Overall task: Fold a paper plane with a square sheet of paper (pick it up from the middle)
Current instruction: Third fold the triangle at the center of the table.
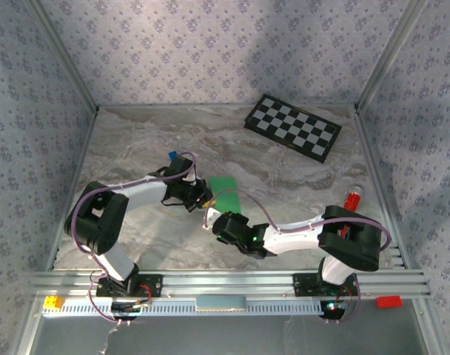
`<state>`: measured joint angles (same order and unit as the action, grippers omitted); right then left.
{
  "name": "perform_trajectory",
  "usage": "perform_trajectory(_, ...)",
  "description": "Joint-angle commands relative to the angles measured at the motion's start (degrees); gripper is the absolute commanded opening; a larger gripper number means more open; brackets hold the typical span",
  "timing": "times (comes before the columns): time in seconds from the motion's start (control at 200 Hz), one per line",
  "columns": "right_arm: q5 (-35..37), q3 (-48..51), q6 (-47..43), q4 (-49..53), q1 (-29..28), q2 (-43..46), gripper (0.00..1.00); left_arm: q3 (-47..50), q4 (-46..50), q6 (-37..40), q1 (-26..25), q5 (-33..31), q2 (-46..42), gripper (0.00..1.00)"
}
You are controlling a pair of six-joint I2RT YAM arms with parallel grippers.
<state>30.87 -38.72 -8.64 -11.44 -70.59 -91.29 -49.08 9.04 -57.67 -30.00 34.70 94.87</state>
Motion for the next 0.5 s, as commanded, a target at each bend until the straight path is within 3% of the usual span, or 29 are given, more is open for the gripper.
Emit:
perform_trajectory(0.0, -1.1, 0.2, 1.1, -0.1, 0.3, 0.8, 0.11, -1.6, 1.5, 1.0, 0.3, 0.1, -1.6, 0.00)
perform_trajectory(0.495, -1.7, 1.1, 3.4, 1.2, 0.8, 2.3, 0.13, -1.3, 1.5, 1.1, 0.3, -0.6, -1.5, 0.00)
